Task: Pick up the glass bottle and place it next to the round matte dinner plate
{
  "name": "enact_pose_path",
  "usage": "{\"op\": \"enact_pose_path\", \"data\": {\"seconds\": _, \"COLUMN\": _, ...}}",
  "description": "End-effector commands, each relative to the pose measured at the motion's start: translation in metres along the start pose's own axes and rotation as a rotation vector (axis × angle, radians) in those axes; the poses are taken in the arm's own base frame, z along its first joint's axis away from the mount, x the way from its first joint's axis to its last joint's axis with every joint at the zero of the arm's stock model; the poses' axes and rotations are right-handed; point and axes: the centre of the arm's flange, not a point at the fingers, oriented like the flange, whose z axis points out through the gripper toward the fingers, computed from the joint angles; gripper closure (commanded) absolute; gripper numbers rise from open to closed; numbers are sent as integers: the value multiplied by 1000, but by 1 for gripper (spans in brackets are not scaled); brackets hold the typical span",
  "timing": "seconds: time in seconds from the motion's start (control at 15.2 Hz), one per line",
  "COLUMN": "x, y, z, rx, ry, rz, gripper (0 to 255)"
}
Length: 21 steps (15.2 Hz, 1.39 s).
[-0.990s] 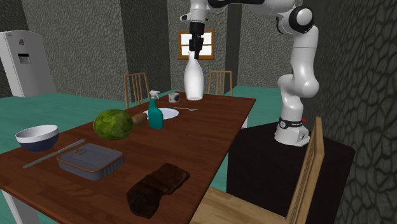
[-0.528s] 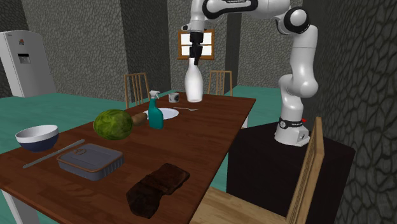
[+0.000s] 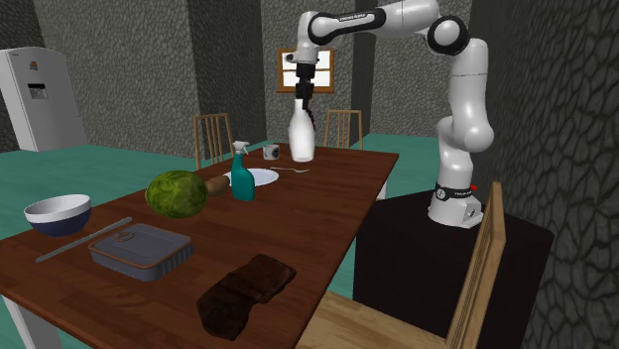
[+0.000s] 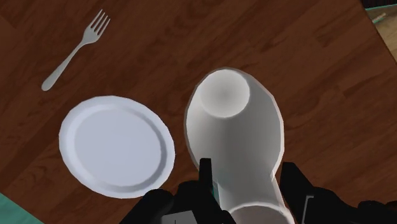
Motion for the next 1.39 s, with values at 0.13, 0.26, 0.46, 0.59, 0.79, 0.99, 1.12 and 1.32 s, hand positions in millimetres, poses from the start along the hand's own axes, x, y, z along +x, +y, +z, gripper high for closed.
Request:
{"op": "enact_pose_path", "data": {"seconds": 0.13, "x": -20, "y": 46, "z": 16, "rx": -1, "ry": 1, "rz": -1, "gripper": 255}}
{"op": "enact_pose_path", "data": {"seconds": 0.26, "x": -30, "y": 69, "z": 25, "rx": -1, "ry": 1, "rz": -1, "gripper": 255}}
{"op": "enact_pose_path", "data": {"seconds": 0.46, "x": -44, "y": 103, "z": 37, "rx": -1, "ry": 1, "rz": -1, "gripper": 255}}
{"op": "enact_pose_path", "data": {"seconds": 0.59, "x": -55, "y": 130, "z": 47, "rx": -1, "ry": 1, "rz": -1, "gripper": 255}}
{"op": "enact_pose_path", "data": {"seconds": 0.79, "x": -57, "y": 130, "z": 63, "rx": -1, "ry": 1, "rz": -1, "gripper": 255}}
{"op": "enact_pose_path", "data": {"seconds": 0.99, "x": -59, "y": 130, "z": 79, "rx": -1, "ry": 1, "rz": -1, "gripper": 255}}
{"op": "enact_pose_path", "data": {"seconds": 1.12, "x": -60, "y": 131, "z": 89, "rx": -1, "ry": 1, "rz": -1, "gripper": 255}}
{"op": "enact_pose_path", "data": {"seconds": 1.32, "x": -62, "y": 131, "z": 105, "rx": -1, "ry": 1, "rz": -1, "gripper": 255}}
